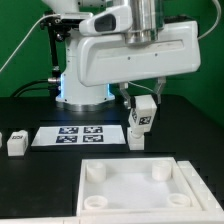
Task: Assemble one leg
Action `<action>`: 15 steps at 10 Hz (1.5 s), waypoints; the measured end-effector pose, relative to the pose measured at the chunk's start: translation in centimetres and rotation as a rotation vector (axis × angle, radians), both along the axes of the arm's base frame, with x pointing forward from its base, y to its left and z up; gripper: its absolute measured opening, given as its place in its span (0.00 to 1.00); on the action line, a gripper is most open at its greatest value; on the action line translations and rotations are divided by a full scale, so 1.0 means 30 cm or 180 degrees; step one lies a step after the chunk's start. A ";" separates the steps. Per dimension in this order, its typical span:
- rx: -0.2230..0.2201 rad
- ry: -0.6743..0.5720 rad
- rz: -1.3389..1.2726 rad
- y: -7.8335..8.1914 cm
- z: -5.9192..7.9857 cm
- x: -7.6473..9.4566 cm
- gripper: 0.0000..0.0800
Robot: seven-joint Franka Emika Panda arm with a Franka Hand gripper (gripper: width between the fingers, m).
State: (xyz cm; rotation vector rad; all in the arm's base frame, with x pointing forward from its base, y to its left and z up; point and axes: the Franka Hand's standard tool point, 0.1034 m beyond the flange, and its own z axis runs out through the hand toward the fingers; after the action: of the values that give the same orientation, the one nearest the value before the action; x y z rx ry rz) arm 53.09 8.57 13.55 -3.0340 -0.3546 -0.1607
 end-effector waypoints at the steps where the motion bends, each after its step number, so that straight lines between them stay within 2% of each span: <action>1: 0.0022 -0.0075 0.0031 0.010 0.017 0.070 0.37; 3: 0.0038 -0.0135 0.0088 0.014 0.015 0.135 0.37; 7: 0.0035 -0.0237 0.0084 0.012 0.007 0.136 0.37; 8: 0.0088 -0.0477 -0.0060 -0.006 0.010 0.149 0.37; 9: 0.0158 -0.0610 -0.0366 -0.054 -0.021 0.102 0.37; 10: 0.0173 -0.0717 -0.0460 -0.051 -0.032 0.092 0.37; 12: 0.0245 -0.0721 -0.0455 0.004 -0.032 0.163 0.37; 15: 0.0277 -0.0915 -0.0434 0.032 -0.032 0.261 0.37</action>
Offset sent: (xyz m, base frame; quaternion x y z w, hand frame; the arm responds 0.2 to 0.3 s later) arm 0.0000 0.0000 0.0000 0.0000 0.0000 0.0000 1.0000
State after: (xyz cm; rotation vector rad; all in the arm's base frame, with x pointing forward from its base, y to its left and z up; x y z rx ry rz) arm 60.92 9.55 12.58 -2.9484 -0.1529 -0.6083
